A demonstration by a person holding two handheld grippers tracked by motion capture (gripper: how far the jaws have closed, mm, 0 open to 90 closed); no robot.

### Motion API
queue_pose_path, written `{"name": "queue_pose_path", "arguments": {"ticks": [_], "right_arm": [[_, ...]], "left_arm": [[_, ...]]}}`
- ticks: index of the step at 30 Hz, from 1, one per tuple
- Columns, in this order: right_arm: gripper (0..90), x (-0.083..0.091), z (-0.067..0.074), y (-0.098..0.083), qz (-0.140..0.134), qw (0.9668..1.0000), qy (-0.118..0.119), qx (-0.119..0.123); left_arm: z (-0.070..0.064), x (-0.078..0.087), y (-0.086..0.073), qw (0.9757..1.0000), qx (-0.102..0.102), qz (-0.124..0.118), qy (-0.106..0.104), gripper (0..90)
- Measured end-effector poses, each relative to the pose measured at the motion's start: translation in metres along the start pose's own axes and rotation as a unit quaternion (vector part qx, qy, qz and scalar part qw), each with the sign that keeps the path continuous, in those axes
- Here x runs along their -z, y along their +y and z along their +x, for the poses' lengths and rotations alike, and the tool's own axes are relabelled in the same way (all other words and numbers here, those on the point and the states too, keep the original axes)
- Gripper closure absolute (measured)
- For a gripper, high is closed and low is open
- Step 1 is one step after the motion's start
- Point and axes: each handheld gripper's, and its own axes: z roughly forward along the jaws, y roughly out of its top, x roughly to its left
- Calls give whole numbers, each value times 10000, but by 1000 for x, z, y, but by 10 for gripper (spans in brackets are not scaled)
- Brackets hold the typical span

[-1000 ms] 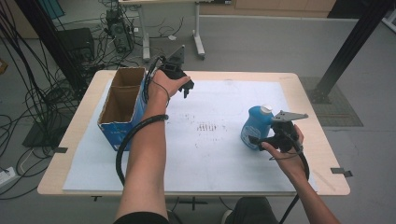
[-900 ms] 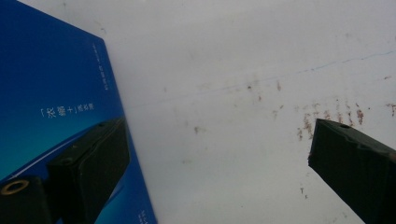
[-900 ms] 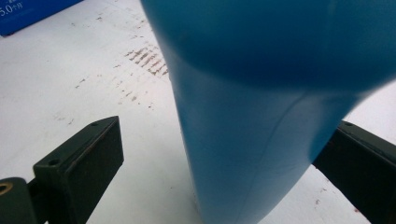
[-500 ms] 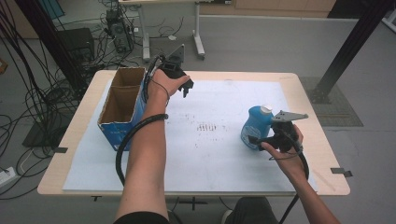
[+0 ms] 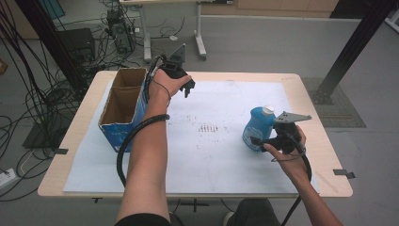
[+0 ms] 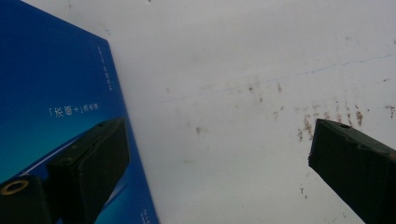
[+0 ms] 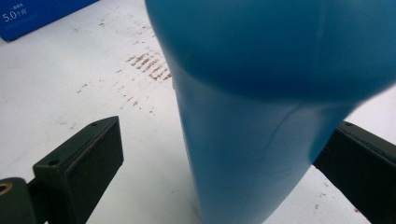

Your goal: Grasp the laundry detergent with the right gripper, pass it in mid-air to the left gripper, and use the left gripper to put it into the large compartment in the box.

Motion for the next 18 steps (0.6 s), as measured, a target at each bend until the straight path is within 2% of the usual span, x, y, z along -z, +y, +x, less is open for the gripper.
{"name": "queue_pose_path", "arguments": {"ticks": [18], "right_arm": [[21, 0, 1, 1, -66, 10000, 19, 9]], "left_arm": [[1, 2, 0, 10000, -6, -10, -2, 59]]}}
